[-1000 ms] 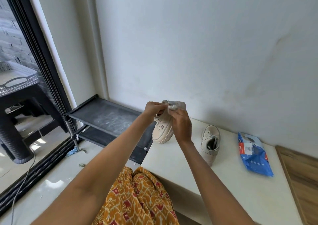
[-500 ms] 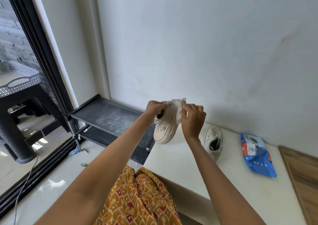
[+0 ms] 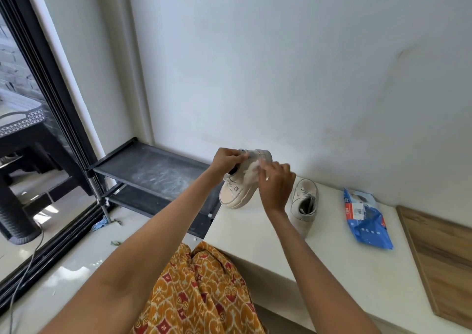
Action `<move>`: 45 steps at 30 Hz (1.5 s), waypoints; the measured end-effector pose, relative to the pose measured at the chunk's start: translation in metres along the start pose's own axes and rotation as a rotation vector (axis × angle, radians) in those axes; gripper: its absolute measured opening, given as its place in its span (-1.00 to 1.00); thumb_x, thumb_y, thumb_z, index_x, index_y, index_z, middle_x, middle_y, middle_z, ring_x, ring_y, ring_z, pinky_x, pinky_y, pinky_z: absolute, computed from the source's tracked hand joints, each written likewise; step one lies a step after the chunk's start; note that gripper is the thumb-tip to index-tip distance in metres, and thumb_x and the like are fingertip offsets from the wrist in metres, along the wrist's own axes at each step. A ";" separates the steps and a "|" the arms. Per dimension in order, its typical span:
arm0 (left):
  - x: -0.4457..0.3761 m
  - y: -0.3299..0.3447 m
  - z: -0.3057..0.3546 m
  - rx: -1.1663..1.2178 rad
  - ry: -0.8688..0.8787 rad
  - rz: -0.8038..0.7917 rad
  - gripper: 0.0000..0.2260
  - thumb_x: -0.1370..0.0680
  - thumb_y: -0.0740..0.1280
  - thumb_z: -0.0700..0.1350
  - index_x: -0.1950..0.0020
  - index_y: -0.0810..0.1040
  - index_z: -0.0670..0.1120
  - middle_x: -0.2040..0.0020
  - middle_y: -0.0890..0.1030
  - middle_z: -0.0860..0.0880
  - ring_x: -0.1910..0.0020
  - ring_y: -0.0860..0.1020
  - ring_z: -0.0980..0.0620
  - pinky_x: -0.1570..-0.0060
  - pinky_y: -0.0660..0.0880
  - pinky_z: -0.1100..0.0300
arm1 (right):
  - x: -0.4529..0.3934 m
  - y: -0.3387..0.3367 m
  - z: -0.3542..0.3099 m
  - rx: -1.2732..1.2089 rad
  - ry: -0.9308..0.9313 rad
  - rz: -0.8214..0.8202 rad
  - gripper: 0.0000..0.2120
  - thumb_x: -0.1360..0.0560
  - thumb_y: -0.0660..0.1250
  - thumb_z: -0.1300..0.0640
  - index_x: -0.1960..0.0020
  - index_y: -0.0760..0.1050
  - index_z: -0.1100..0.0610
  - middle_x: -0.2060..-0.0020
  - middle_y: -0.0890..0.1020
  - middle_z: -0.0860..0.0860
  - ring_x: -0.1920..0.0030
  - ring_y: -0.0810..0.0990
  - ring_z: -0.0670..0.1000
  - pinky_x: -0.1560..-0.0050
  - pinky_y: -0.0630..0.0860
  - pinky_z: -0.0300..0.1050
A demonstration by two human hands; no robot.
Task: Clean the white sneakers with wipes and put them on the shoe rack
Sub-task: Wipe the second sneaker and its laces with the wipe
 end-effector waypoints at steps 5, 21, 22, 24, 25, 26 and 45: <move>0.008 0.033 0.008 -0.445 0.159 -0.065 -0.82 -0.41 0.30 -0.10 0.41 0.51 -0.02 0.40 0.45 -0.01 0.33 0.40 -0.01 0.23 0.21 0.15 | -0.031 0.011 0.026 0.089 0.061 -0.201 -0.81 -0.44 0.31 0.19 0.02 0.65 0.05 0.18 0.67 0.06 0.08 0.51 0.18 0.12 0.30 -0.02; 0.048 0.063 -0.011 -0.829 0.517 -0.038 -0.86 -0.51 0.33 -0.18 0.10 0.70 -0.08 0.11 0.62 -0.01 0.16 0.50 -0.07 0.16 0.05 0.26 | 0.027 0.027 0.057 -0.167 0.119 -0.363 -0.79 -0.35 0.28 0.13 0.10 0.66 0.05 0.21 0.69 0.02 0.10 0.52 0.14 0.06 0.43 -0.01; 0.050 0.063 -0.011 -0.845 0.540 -0.044 -0.87 -0.49 0.34 -0.20 0.15 0.69 -0.08 0.15 0.60 -0.03 0.17 0.51 -0.08 0.16 0.06 0.25 | 0.031 0.027 0.055 -0.157 0.100 -0.338 -0.83 -0.35 0.31 0.13 0.13 0.65 0.06 0.24 0.68 0.01 0.13 0.52 0.14 0.09 0.41 -0.02; 0.054 0.066 -0.016 -0.931 0.614 -0.079 -0.90 -0.43 0.37 -0.19 0.23 0.68 -0.07 0.21 0.56 -0.05 0.18 0.53 -0.11 0.16 0.14 0.20 | 0.041 0.033 0.063 -0.049 0.108 -0.350 -0.90 -0.36 0.37 0.14 0.16 0.64 0.07 0.29 0.67 0.05 0.15 0.53 0.16 0.11 0.38 -0.03; 0.057 0.068 -0.021 -0.983 0.661 -0.101 -0.92 -0.40 0.39 -0.17 0.23 0.68 -0.04 0.21 0.55 -0.05 0.18 0.53 -0.10 0.19 0.22 0.19 | 0.047 0.038 0.069 0.011 0.129 -0.386 -0.91 -0.38 0.37 0.13 0.15 0.65 0.08 0.29 0.66 0.09 0.12 0.53 0.18 0.10 0.37 -0.01; 0.061 0.071 -0.026 -1.025 0.702 -0.121 -0.93 -0.39 0.40 -0.14 0.22 0.68 0.00 0.21 0.55 -0.03 0.17 0.53 -0.08 0.23 0.29 0.17 | 0.054 0.043 0.075 0.060 0.160 -0.434 -0.90 -0.40 0.37 0.11 0.13 0.65 0.07 0.27 0.66 0.11 0.09 0.52 0.19 0.08 0.37 -0.01; 0.095 0.076 -0.091 -1.203 0.672 -0.148 -0.60 -0.62 0.18 -0.18 -0.46 0.31 0.02 -0.54 0.02 -0.18 -0.52 0.02 -0.14 -0.41 0.08 0.11 | 0.114 0.089 0.116 -0.108 0.550 -0.513 -0.78 -0.47 0.28 0.12 -0.04 0.64 -0.01 0.06 0.68 0.07 0.03 0.60 0.14 0.15 0.53 -0.10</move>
Point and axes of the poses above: each hand's wrist, its own x-axis away from the middle knuckle, its own y-axis out of the palm, z = x × y, the point moved 8 cm from there along -x, towards the middle knuckle
